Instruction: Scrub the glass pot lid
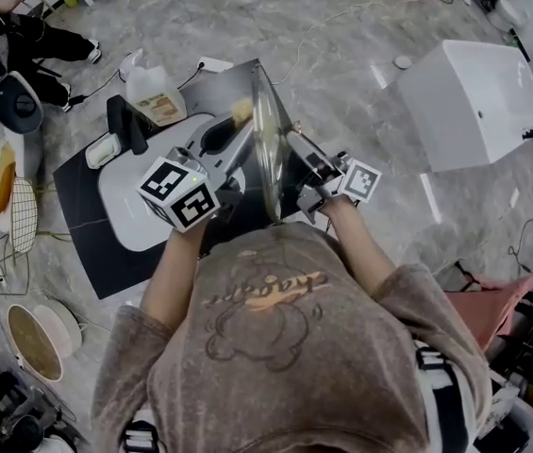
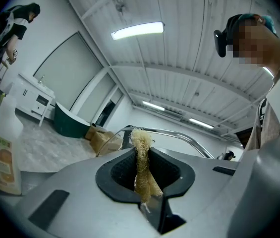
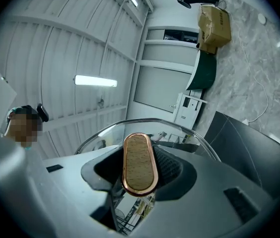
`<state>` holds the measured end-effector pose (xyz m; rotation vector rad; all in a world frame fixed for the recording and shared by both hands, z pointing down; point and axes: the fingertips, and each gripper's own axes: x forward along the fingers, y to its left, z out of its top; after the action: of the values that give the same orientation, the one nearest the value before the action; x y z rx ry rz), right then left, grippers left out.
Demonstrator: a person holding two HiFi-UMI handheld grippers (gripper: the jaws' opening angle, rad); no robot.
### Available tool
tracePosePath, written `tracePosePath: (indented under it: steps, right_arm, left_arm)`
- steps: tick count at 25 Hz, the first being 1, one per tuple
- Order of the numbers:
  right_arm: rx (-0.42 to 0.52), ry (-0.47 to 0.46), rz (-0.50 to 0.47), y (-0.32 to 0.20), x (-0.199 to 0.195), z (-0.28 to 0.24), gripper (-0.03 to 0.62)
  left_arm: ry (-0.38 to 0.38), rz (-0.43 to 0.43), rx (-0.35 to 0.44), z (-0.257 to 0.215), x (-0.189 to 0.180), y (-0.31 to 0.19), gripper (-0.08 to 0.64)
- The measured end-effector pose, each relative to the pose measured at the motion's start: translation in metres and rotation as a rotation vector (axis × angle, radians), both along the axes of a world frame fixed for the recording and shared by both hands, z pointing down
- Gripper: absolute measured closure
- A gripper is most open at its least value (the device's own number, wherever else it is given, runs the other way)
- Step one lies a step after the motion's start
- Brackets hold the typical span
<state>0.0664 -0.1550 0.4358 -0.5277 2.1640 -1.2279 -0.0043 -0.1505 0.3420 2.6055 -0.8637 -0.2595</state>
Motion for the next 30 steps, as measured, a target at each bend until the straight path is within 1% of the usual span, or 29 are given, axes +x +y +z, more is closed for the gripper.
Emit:
tracePosePath:
  steps: [11,17,20,24,30]
  right_arm:
    - [0.004,-0.032,-0.092,0.010,-0.020,-0.001,0.413]
    - [0.014,-0.036,-0.125,0.011,-0.030,-0.003,0.413]
    - [0.016,-0.055,-0.135,0.013,-0.033,-0.007,0.413]
    - [0.018,-0.073,-0.141,0.012,-0.033,-0.011,0.413]
    - [0.026,-0.095,-0.126,0.013,-0.031,-0.014,0.413]
  left_arm:
    - [-0.038,-0.096,-0.023,0.023,-0.016,-0.046,0.494]
    - [-0.089,-0.120,-0.044,0.046,-0.020,-0.066,0.494]
    - [-0.124,-0.121,-0.057,0.060,-0.019,-0.072,0.494]
    - [-0.178,-0.101,-0.078,0.083,-0.014,-0.077,0.494]
    - [-0.221,-0.057,-0.119,0.114,-0.004,-0.074,0.494]
